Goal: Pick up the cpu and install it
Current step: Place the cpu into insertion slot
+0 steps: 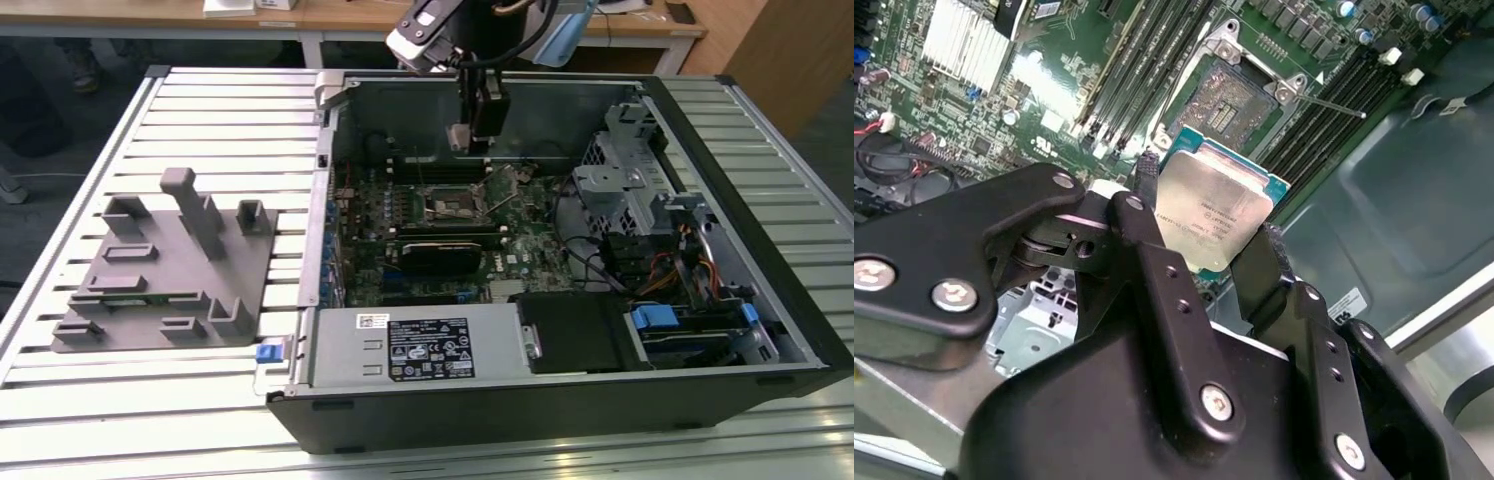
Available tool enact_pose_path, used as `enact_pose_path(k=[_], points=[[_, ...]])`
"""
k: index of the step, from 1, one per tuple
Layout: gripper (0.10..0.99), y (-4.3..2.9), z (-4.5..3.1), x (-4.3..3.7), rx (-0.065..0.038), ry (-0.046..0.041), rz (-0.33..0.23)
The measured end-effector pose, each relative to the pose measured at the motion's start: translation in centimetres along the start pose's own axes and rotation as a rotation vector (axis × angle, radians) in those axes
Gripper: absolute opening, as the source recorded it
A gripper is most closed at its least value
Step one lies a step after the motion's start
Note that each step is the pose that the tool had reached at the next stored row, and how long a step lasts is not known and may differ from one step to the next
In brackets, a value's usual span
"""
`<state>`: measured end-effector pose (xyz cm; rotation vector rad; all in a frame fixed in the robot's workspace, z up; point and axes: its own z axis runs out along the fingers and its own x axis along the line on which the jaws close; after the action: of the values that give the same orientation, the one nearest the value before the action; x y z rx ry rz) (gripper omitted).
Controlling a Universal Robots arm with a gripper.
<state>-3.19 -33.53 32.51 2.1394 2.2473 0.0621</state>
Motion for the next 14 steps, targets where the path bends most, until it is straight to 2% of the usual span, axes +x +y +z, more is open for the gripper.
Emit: enact_pose_path(k=[14], points=[[0.541, -0.06, 1.09, 0.0, 0.0, 0.0, 0.0]])
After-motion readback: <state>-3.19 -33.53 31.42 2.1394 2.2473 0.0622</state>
